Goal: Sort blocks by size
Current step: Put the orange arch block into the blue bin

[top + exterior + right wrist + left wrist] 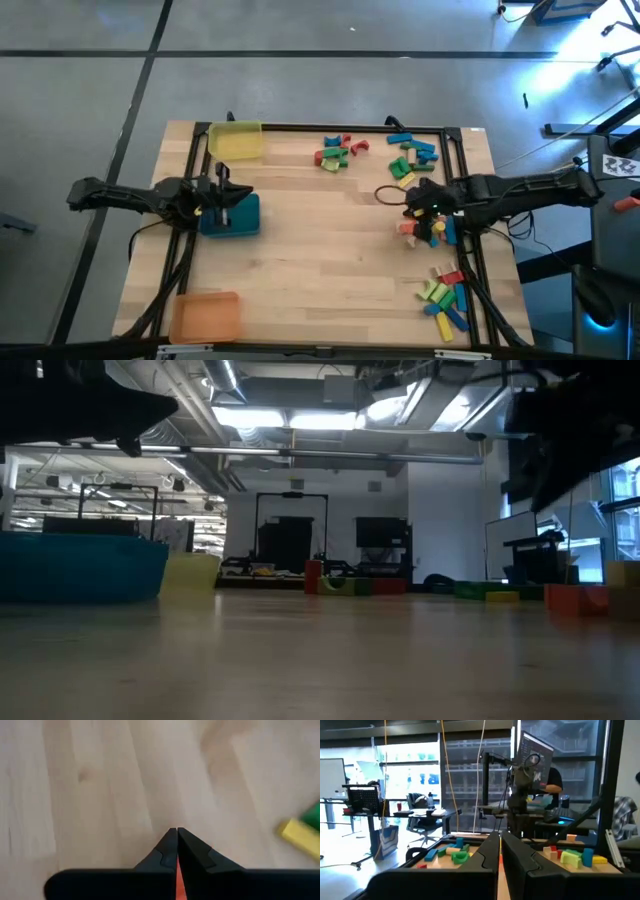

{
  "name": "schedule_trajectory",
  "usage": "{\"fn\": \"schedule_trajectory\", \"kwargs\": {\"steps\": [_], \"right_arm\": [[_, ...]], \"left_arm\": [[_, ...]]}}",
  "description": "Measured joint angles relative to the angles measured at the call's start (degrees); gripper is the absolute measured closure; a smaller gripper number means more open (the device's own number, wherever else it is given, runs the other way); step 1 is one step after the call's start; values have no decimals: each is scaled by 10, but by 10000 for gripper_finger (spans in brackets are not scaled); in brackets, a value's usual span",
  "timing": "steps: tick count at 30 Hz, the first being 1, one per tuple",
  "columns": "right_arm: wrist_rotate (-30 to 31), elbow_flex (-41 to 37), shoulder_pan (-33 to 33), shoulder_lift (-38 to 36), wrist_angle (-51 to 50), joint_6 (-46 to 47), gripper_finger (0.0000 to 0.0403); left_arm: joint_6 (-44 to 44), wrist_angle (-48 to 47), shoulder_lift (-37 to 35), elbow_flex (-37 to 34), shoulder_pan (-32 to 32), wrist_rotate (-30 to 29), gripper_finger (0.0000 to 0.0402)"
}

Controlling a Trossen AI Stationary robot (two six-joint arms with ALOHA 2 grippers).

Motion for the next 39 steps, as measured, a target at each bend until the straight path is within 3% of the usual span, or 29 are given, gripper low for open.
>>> {"fn": "schedule_trajectory", "kwargs": {"steps": [6,9,15,20,24,30,39], "right_arm": [[-31,0,0,72,-29,46,386],[-57,0,0,100,-30,49,363],[-59,0,0,139,-29,34,258],[-51,0,1,166,-14,-32,165],[-51,0,1,191,-3,-69,123],[-38,0,1,242,1,-69,121],[-30,1,1,301,29,-68,180]], "left_arm": [[10,54,74,1,0,0,396],[6,59,92,1,0,0,396],[1,59,100,1,0,0,396],[2,61,100,1,0,0,396],[5,61,100,1,0,0,396],[6,61,100,1,0,0,396],[6,61,100,1,0,0,396]]}}
